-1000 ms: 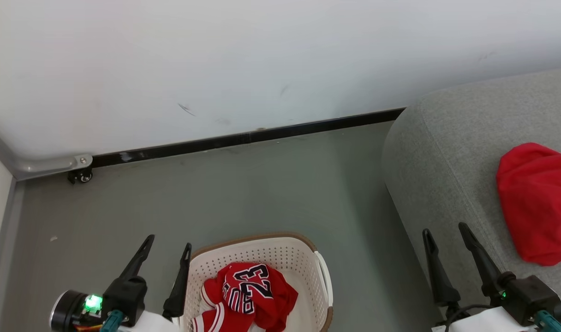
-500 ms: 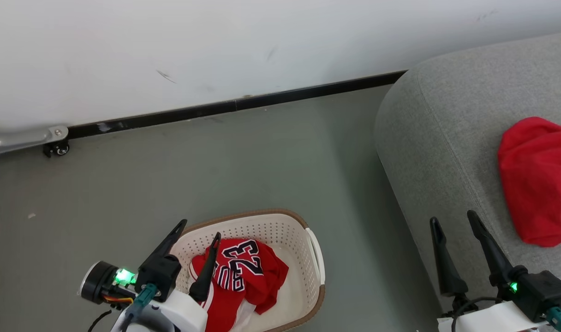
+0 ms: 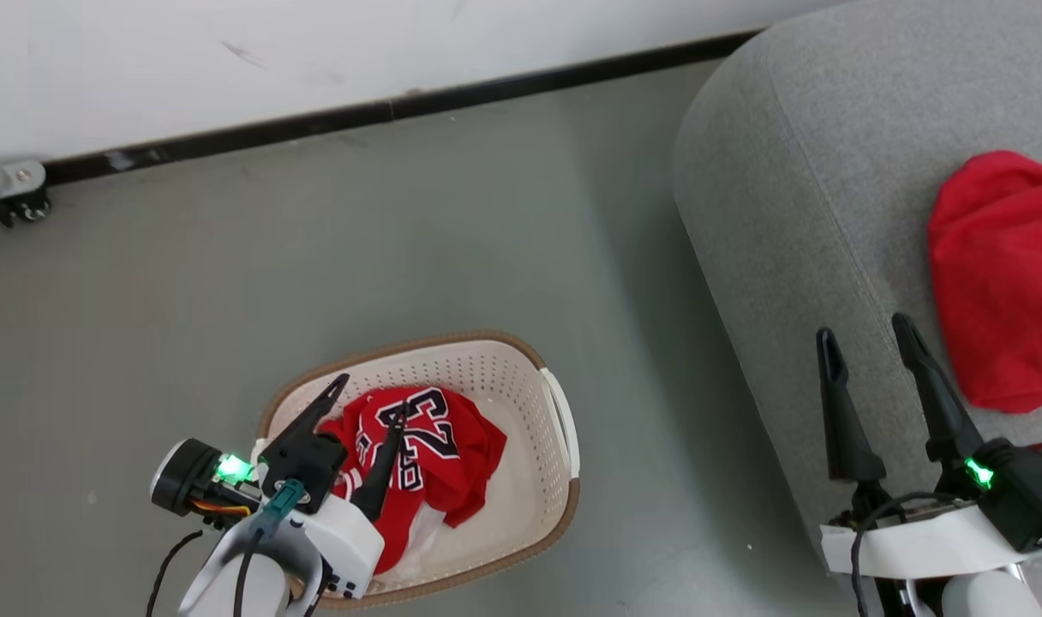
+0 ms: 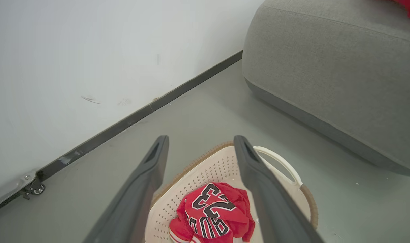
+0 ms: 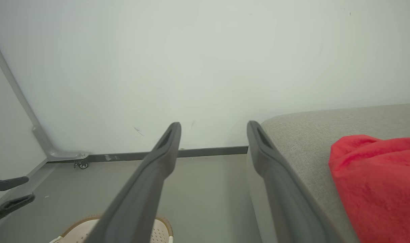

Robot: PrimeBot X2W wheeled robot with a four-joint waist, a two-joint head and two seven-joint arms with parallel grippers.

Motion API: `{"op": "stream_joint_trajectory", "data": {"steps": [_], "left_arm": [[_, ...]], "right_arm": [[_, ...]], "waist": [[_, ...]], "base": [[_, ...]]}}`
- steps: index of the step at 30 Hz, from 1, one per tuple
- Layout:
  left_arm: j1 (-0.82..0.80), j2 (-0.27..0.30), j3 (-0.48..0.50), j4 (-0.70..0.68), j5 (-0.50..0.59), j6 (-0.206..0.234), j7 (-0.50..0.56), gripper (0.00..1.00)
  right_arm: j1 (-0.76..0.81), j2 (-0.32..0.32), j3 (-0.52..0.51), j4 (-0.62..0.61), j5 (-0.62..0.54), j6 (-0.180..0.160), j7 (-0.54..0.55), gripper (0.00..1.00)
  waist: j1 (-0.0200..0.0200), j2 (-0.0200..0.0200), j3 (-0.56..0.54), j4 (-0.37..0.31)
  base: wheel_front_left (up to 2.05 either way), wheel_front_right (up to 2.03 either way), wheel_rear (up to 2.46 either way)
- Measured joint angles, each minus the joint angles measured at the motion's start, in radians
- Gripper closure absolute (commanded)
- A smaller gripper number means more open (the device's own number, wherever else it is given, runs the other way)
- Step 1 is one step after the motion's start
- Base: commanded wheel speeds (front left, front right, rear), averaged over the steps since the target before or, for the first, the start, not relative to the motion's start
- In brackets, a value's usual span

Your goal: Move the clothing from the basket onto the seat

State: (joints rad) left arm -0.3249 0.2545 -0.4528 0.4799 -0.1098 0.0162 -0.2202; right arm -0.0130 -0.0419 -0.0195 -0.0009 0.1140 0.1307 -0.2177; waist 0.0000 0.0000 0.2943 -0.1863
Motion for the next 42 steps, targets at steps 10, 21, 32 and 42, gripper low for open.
{"op": "stream_joint_trajectory", "data": {"steps": [10,21,32,42], "left_arm": [[-0.059,0.006,-0.005,0.095,0.023,0.000,0.005,0.00],[-0.136,0.014,-0.020,0.191,0.052,-0.002,0.010,0.00],[-0.196,0.021,-0.030,0.266,0.078,-0.006,0.018,0.00],[-0.251,0.036,-0.051,0.327,0.116,-0.003,0.024,0.00]], "right_arm": [[-0.060,0.000,0.022,-0.016,0.010,0.000,-0.004,0.00],[-0.122,0.000,0.033,-0.022,0.027,0.000,-0.020,0.00],[-0.177,0.000,0.033,-0.023,0.056,0.000,-0.022,0.00],[-0.218,0.000,0.040,-0.022,0.072,0.000,-0.030,0.00]], "waist": [[0.0000,0.0000,0.101,-0.029],[0.0000,0.0000,0.203,-0.057],[0.0000,0.0000,0.295,-0.087],[0.0000,0.0000,0.370,-0.113]], "base": [[0.00,0.00,0.00],[0.00,0.00,0.00],[0.00,0.00,0.00],[0.00,0.00,0.00]]}}
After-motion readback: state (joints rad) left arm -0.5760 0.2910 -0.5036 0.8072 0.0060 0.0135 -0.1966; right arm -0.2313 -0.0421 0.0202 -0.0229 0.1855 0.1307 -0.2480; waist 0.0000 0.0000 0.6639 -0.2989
